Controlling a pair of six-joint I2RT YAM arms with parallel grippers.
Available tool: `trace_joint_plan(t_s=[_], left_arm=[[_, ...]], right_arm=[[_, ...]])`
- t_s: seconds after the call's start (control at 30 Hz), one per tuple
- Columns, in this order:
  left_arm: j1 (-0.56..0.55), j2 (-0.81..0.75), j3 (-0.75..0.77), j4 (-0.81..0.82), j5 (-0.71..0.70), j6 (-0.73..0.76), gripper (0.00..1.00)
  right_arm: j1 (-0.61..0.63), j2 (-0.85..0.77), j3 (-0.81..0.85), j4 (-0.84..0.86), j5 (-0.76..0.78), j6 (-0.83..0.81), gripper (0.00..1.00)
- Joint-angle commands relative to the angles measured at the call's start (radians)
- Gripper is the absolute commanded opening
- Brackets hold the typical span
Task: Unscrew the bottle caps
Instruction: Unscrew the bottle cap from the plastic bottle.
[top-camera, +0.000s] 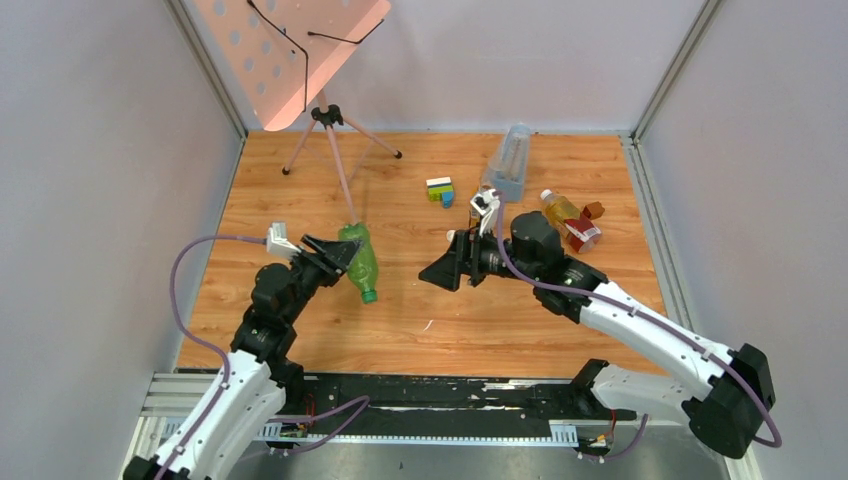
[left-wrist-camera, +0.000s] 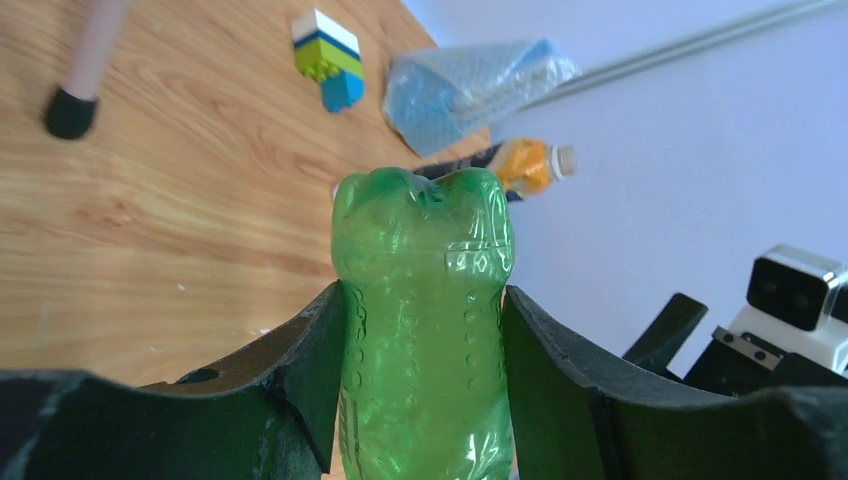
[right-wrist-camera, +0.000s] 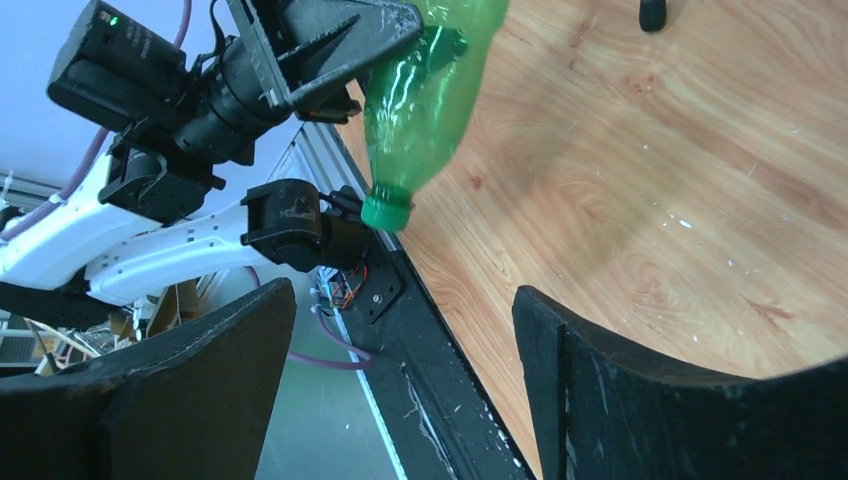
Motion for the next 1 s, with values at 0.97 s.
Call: trace_joint_plan(t_s=[0.97], left_arm=[[-0.262, 0.198, -0.003, 0.494, -0.143, 0.067, 0.50]], right_arm=[[0.144, 0.248, 0.006, 0.277, 0.110, 0.170, 0.70]])
